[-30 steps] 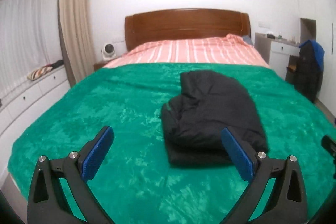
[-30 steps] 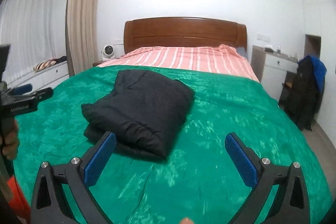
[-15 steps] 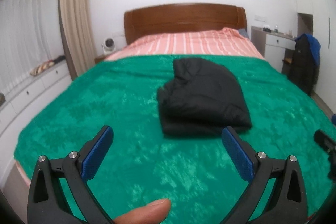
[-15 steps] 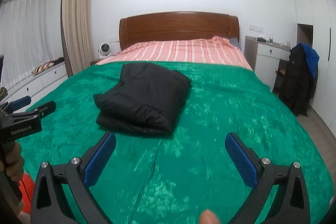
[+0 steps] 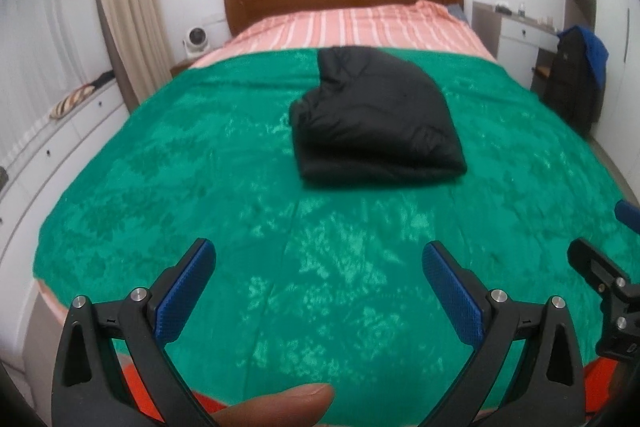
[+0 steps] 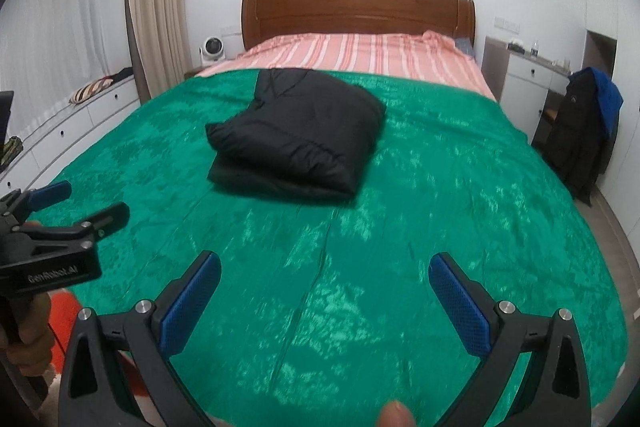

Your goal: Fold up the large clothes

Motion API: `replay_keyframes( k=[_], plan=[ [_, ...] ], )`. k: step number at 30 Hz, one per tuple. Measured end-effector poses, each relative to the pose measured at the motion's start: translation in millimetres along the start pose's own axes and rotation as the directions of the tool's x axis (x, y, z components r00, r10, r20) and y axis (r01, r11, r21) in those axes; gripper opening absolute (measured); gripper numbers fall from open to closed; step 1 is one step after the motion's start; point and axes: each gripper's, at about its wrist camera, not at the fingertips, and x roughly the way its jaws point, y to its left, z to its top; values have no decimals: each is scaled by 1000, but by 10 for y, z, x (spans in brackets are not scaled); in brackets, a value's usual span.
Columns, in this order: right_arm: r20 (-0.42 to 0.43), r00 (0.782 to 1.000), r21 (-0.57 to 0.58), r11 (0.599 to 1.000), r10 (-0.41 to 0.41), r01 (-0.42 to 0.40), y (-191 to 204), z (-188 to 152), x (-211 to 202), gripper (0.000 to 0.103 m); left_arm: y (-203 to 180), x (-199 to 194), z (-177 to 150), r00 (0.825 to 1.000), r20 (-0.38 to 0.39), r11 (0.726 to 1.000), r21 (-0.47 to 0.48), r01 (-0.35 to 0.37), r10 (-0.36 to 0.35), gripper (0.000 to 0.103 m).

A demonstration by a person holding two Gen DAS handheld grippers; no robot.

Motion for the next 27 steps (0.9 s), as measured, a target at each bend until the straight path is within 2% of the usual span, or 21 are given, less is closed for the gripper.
replay_keyframes(
  k=[7,11,18,27],
  plan=[
    [-34,999,19,1000,-3,4,43,8,-58,103,-62,-100,-23,1000,16,1000,23,-12,12,103],
    [-30,999,16,999,-31,31,59,48,-113,103,-24,-142,-8,1000,12,1000,3,7,-7,103],
    [-30,997,1,997,-74,74,119,62,-155,103,-38,-138,1,1000,13,1000,5,-3,3,103],
    [-31,995,0,996,-93,93,98,40,-159,103,-91,-106,-9,1000,10,1000,26,-14,13,103]
  ],
)
